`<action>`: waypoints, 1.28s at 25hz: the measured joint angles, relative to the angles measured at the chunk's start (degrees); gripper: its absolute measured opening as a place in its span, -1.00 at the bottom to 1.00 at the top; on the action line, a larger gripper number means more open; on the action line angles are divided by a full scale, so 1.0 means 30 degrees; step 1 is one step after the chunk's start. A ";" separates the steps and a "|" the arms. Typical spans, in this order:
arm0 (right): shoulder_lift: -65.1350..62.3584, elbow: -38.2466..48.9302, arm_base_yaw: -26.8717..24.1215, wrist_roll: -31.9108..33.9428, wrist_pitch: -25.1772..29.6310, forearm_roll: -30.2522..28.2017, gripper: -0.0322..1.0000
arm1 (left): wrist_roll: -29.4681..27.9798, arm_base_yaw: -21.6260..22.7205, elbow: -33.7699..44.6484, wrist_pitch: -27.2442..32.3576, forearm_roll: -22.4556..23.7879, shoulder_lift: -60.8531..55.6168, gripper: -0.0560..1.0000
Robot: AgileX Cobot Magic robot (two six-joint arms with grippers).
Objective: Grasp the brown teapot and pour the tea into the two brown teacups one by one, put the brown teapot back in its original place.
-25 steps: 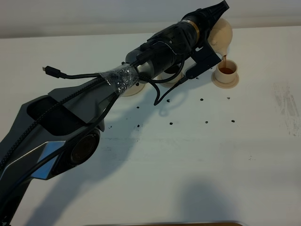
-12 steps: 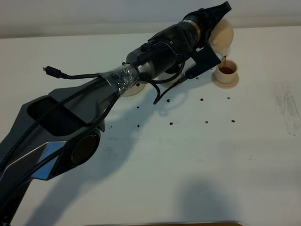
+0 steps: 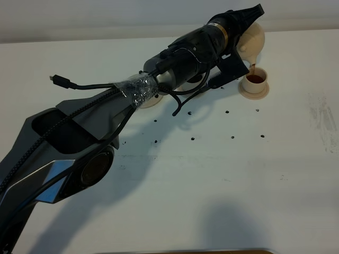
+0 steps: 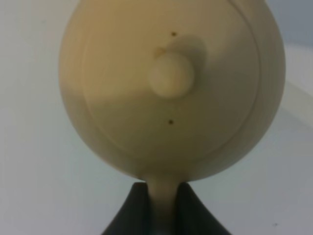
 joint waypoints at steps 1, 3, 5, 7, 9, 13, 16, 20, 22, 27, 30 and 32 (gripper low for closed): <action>0.0000 0.0000 0.0000 0.0000 0.0000 0.0000 -0.49 | 0.0000 0.0000 0.0000 0.0000 0.0041 0.0000 -0.73; 0.0000 0.0000 0.0000 0.0000 0.0000 0.0000 -0.49 | 0.0018 -0.0018 0.0000 -0.0078 0.0080 0.0000 -0.73; 0.0000 0.0000 0.0000 0.0000 0.0000 0.0000 -0.49 | 0.0202 -0.0018 0.0000 -0.0095 0.0122 0.0000 -0.73; 0.0000 0.0000 0.0000 0.0000 0.0000 0.0000 -0.49 | 0.0430 -0.0018 0.0000 -0.0196 0.0122 0.0000 -0.73; 0.0000 0.0000 0.0000 0.0000 0.0000 0.0000 -0.49 | 0.0580 -0.0018 0.0000 -0.0324 0.0122 0.0000 -0.73; 0.0000 0.0000 0.0000 0.0000 0.0000 0.0000 -0.49 | 0.0715 -0.0018 0.0000 -0.0500 0.0159 0.0000 -0.73; 0.0000 0.0000 0.0000 0.0000 0.0000 0.0000 -0.49 | 0.0737 -0.0018 0.0000 -0.0557 0.0206 0.0000 -0.73; 0.0000 0.0000 0.0000 0.0000 0.0000 0.0000 -0.49 | 0.0741 -0.0018 0.0000 -0.0573 0.0374 0.0000 -0.73; 0.0000 0.0000 0.0000 0.0000 0.0000 0.0000 -0.49 | 0.0756 -0.0018 0.0000 -0.0576 0.0469 0.0000 -0.73; 0.0000 0.0000 0.0000 0.0000 0.0000 0.0000 -0.49 | 0.0756 -0.0018 0.0000 -0.0652 0.0563 0.0000 -0.73; 0.0000 0.0000 0.0000 0.0000 0.0000 0.0000 -0.49 | 0.0756 -0.0038 0.0000 -0.0922 0.0646 0.0000 -0.73; 0.0000 0.0000 0.0000 0.0000 0.0000 0.0000 -0.49 | 0.0756 -0.0084 0.0000 -0.1088 0.0689 0.0000 -0.73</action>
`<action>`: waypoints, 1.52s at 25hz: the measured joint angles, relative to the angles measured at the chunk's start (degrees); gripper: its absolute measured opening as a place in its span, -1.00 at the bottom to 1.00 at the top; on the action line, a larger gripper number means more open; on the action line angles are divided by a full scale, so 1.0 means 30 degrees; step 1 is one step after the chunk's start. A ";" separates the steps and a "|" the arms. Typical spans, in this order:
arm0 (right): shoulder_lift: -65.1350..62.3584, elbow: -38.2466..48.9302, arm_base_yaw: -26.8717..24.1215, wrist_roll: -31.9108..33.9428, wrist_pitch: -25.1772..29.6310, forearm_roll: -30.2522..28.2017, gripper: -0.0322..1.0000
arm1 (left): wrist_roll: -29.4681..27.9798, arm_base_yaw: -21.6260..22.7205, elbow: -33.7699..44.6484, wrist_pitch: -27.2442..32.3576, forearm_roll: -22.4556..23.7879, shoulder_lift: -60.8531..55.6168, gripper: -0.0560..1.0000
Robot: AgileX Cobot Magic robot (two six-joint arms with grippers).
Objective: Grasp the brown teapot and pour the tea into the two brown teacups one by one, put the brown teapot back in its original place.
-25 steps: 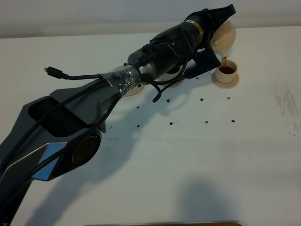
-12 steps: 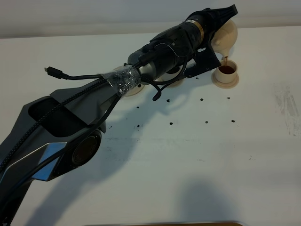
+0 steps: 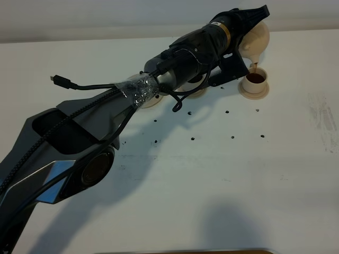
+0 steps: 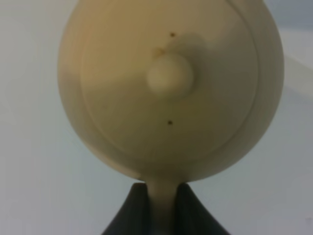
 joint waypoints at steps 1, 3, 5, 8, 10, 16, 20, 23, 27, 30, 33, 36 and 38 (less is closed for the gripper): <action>0.0000 0.0000 0.0000 0.0000 0.0000 0.0000 -0.49 | 0.0000 -0.0036 0.0000 -0.0153 0.0016 0.0000 -0.73; 0.0000 0.0000 0.0000 0.0000 0.0000 0.0000 -0.49 | 0.0000 -0.0075 0.0000 -0.0276 0.0103 0.0000 -0.73; 0.0000 0.0000 0.0000 -0.0017 0.0000 0.0000 -0.49 | 0.0000 -0.0096 0.0000 -0.0351 0.0180 0.0000 -0.73; 0.0000 0.0000 0.0000 -0.0017 0.0000 0.0000 -0.49 | 0.0000 -0.0134 0.0000 -0.0414 0.0304 0.0000 -0.73; 0.0000 0.0000 0.0000 -0.0017 0.0000 0.0000 -0.49 | 0.0000 -0.0134 0.0000 -0.0423 0.0347 0.0000 -0.73; 0.0000 0.0000 0.0000 -0.0017 0.0000 0.0000 -0.49 | 0.0000 -0.0156 0.0000 -0.0723 0.0722 0.0000 -0.73; 0.0000 0.0000 0.0000 -0.0017 0.0000 0.0000 -0.49 | 0.0000 -0.0156 0.0000 -0.0921 0.0895 0.0000 -0.73; 0.0000 0.0000 0.0000 0.0003 0.0000 0.0000 -0.49 | 0.0000 -0.0156 0.0000 -0.0918 0.0947 0.0000 -0.73; 0.0000 0.0000 0.0000 0.0003 0.0000 0.0000 -0.49 | 0.0000 -0.0156 0.0000 -0.1003 0.1086 0.0000 -0.73; 0.0000 0.0000 0.0000 0.0003 0.0000 0.0000 -0.49 | 0.0000 -0.0156 0.0000 -0.1062 0.1299 0.0000 -0.73; 0.0000 0.0000 0.0000 0.0003 0.0000 0.0000 -0.49 | 0.0000 -0.0156 0.0000 -0.1062 0.1313 0.0000 -0.73; 0.0000 0.0000 0.0000 0.0003 0.0000 0.0000 -0.49 | 0.0000 -0.0156 0.0000 -0.1077 0.1313 0.0000 -0.73; 0.0000 0.0000 0.0000 0.0003 0.0000 0.0000 -0.49 | -0.0017 -0.0156 0.0000 -0.1077 0.1347 0.0000 -0.73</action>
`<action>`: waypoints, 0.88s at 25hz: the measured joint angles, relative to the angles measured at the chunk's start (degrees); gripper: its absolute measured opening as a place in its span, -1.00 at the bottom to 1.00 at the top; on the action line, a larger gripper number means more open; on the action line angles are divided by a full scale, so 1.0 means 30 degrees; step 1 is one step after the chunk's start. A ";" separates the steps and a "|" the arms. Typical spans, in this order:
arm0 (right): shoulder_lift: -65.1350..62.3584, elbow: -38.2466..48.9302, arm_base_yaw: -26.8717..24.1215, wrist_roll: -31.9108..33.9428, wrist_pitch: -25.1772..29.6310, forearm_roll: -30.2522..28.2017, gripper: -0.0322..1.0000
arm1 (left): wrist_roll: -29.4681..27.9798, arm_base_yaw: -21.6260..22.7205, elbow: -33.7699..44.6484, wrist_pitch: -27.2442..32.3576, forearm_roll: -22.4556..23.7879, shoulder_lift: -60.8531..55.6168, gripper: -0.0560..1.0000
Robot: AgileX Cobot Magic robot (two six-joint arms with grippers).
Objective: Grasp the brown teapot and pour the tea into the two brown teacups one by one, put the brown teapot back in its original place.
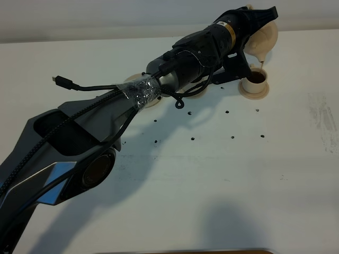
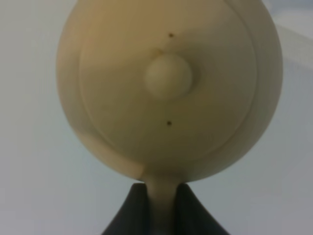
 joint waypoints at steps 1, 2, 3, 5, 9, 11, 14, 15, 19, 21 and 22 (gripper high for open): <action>0.0000 0.0000 0.0000 0.0000 0.0000 0.0000 -0.49 | 0.0000 0.0000 0.0000 0.0000 0.0019 0.0000 -0.73; 0.0000 0.0000 0.0000 0.0000 0.0000 0.0000 -0.49 | 0.0000 0.0000 0.0000 0.0000 0.0019 0.0000 -0.73; 0.0000 0.0000 0.0000 0.0000 0.0000 0.0000 -0.49 | 0.0000 0.0000 0.0000 0.0000 0.0019 0.0000 -0.73; 0.0000 0.0000 0.0000 0.0000 0.0000 0.0000 -0.49 | -0.0148 0.0000 0.0112 -0.0111 0.0019 0.0000 -0.73; 0.0000 0.0000 0.0000 0.0000 0.0000 0.0000 -0.49 | -0.0694 0.0019 0.0902 -0.0302 -0.0009 0.0000 -0.73; 0.0000 0.0000 0.0000 0.0000 0.0000 0.0000 -0.49 | -0.0755 0.0081 0.1153 -0.0198 -0.0354 0.0000 -0.73; 0.0000 0.0000 0.0000 0.0000 0.0000 0.0000 -0.49 | -0.0800 0.0226 0.1194 -0.0045 -0.0835 -0.0044 -0.73; 0.0000 0.0000 0.0000 0.0000 0.0000 0.0000 -0.49 | -0.0855 0.0281 0.1230 -0.0011 -0.0990 -0.0115 -0.73; 0.0000 0.0000 0.0000 0.0000 0.0000 0.0000 -0.49 | -0.1628 0.0521 0.1320 0.0182 -0.1634 -0.0693 -0.73; 0.0000 0.0000 0.0000 0.0000 0.0000 0.0000 -0.49 | -0.2425 0.0641 0.1320 0.0295 -0.2166 -0.1121 -0.73; 0.0000 0.0000 0.0000 0.0000 0.0000 0.0000 -0.49 | -0.2903 0.0741 0.1320 0.0424 -0.2523 -0.1349 -0.73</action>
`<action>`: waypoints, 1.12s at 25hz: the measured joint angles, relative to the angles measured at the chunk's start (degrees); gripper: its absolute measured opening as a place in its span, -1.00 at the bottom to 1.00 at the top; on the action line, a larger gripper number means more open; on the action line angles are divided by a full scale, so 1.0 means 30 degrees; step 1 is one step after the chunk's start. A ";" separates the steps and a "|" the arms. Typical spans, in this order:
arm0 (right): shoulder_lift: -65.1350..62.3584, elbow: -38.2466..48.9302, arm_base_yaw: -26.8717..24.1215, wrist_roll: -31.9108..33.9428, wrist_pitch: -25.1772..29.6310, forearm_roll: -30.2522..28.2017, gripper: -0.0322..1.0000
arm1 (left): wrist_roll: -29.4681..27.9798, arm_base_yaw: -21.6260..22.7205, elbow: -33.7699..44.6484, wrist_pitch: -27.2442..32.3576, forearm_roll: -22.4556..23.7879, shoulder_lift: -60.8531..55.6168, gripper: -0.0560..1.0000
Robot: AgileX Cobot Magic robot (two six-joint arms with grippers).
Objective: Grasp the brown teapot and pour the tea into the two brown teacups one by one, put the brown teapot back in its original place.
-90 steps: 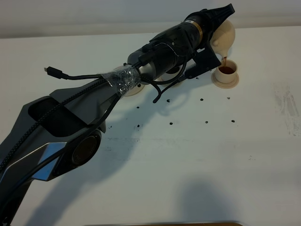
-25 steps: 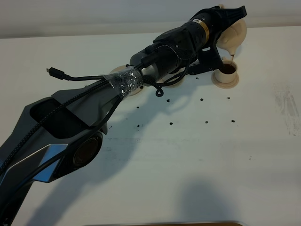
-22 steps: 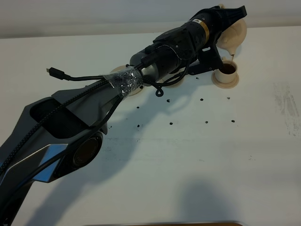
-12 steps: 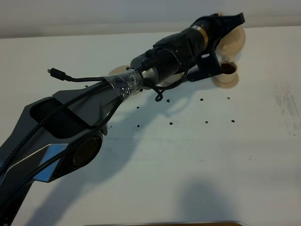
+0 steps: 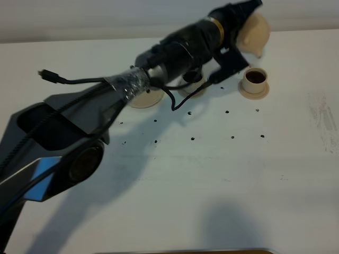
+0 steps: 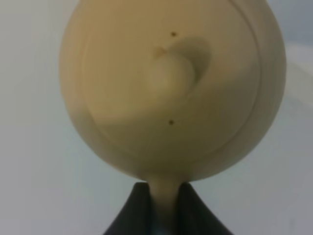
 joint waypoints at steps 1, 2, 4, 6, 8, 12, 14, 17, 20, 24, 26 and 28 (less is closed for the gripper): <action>0.0000 0.0000 0.0000 0.0000 0.0000 0.0000 -0.49 | -0.0434 0.0050 0.0000 0.0234 -0.0300 -0.0265 -0.73; 0.0000 0.0000 0.0000 0.0000 0.0000 0.0000 -0.49 | -0.0989 0.0097 0.0000 0.0580 -0.0685 -0.0470 -0.73; 0.0000 0.0000 0.0000 0.0000 0.0000 0.0000 -0.49 | -0.2103 0.0155 0.0000 0.1436 -0.1552 -0.0877 -0.73; 0.0000 0.0000 0.0000 0.0000 0.0000 0.0000 -0.49 | -0.3266 0.0215 0.0000 0.2572 -0.2631 -0.1049 -0.73; 0.0000 0.0000 0.0000 0.0000 0.0000 0.0016 -0.49 | -0.4287 0.0280 0.0000 0.3798 -0.3686 -0.1099 -0.73; 0.0000 0.0000 0.0000 0.0000 0.0000 0.0016 -0.49 | -0.6030 0.0385 0.0000 0.6433 -0.6613 -0.1144 -0.73; 0.0000 0.0000 0.0000 0.0000 0.0000 0.0016 -0.49 | -0.6854 0.0385 0.0015 0.7562 -0.8607 -0.1309 -0.73; 0.0000 0.0000 0.0000 0.0000 0.0000 0.0016 -0.49 | -0.8549 0.0367 0.0015 0.9364 -1.0790 -0.1876 -0.73; 0.0000 0.0000 0.0000 0.0000 0.0000 0.0016 -0.49 | -1.1082 0.0334 0.0015 1.1459 -1.2006 -0.2679 -0.73; 0.0000 0.0000 0.0000 0.0000 0.0000 0.0016 -0.49 | -1.4694 0.0285 0.0015 1.4527 -1.3368 -0.3484 -0.73; 0.0000 0.0000 0.0000 0.0000 0.0000 0.0016 -0.49 | -1.5784 0.0285 0.0015 1.6098 -1.4052 -0.3683 -0.73; 0.0000 0.0000 0.0000 0.0000 0.0000 0.0016 -0.49 | -1.6397 0.0285 0.0015 1.7759 -1.5001 -0.3732 -0.73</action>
